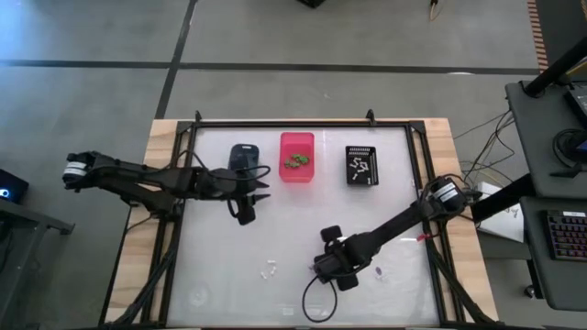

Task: Sort Halloween decoration
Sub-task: Put the white bone toy into the black bin

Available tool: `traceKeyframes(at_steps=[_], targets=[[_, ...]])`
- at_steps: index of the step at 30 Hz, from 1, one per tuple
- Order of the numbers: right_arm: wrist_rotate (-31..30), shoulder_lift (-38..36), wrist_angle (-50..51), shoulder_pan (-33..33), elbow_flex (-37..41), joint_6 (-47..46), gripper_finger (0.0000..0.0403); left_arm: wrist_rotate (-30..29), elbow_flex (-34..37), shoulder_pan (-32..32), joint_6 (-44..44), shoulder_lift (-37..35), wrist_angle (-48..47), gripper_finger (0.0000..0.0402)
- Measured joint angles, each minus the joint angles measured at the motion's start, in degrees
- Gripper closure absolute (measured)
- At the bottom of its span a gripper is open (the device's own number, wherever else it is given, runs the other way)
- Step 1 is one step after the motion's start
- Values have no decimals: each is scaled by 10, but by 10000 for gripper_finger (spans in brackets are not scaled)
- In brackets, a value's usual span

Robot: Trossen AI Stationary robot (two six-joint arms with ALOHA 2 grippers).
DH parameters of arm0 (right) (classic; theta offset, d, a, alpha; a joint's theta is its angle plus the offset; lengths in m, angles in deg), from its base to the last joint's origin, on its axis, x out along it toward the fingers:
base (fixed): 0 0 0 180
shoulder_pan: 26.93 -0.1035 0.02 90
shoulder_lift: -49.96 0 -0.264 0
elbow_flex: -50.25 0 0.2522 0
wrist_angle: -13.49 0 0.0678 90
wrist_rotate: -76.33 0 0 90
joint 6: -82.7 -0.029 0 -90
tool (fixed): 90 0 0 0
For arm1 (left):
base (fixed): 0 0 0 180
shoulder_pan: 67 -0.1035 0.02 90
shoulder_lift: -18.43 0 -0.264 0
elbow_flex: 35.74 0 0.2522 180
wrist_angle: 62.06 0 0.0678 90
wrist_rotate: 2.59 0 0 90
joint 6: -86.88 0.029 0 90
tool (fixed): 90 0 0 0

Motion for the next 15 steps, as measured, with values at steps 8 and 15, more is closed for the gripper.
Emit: traceKeyframes(at_steps=[8, 15], targets=[[2, 0, -2, 0, 5, 15, 348, 0, 0, 2, -2, 0, 1, 290], [6, 0, -33, 0, 7, 22, 331, 0, 0, 2, -6, 0, 0, 290]])
